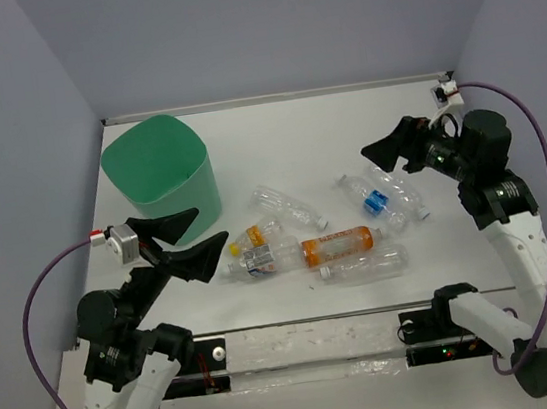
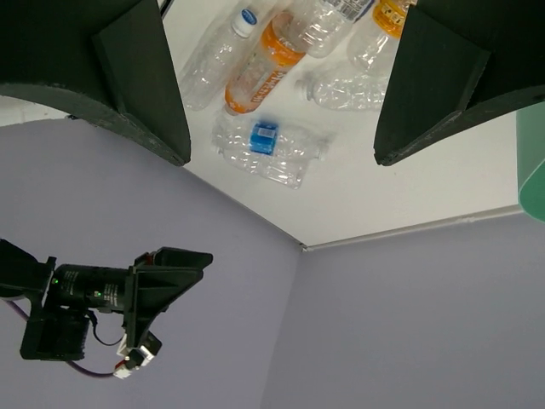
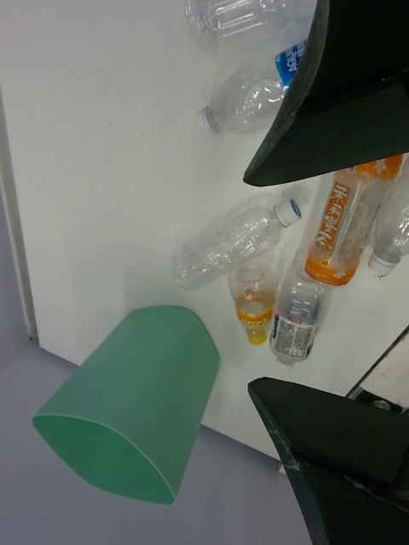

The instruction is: Put the plastic bottles in the bin

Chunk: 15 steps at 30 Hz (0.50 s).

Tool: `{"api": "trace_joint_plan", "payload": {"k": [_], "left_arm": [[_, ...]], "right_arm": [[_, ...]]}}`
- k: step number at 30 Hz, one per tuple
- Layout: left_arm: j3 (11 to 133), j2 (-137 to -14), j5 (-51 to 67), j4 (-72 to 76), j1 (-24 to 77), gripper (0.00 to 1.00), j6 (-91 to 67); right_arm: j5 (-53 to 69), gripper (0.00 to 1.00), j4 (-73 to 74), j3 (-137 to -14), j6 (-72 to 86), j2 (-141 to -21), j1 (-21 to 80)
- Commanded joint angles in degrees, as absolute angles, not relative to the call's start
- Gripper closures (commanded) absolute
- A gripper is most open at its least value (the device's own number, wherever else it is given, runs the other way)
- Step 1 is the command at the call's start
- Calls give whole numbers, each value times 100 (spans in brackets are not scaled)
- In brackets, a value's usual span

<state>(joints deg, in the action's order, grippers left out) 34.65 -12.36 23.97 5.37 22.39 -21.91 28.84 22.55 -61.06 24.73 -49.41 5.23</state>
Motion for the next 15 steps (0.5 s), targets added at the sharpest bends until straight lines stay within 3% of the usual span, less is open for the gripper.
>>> {"api": "trace_joint_plan", "payload": {"k": [1, 6, 15], "left_arm": [[3709, -1354, 2426, 598, 2224, 1, -2083], [3762, -1319, 2084, 536, 2215, 1, -2065], [4053, -1214, 766, 88, 2224, 1, -1749]], "right_arm": [[3051, 0, 1846, -6354, 2532, -5475, 1158], [1418, 0, 1968, -6802, 1997, -6309, 2783], [-228, 0, 2381, -7830, 1029, -8295, 3770]]}}
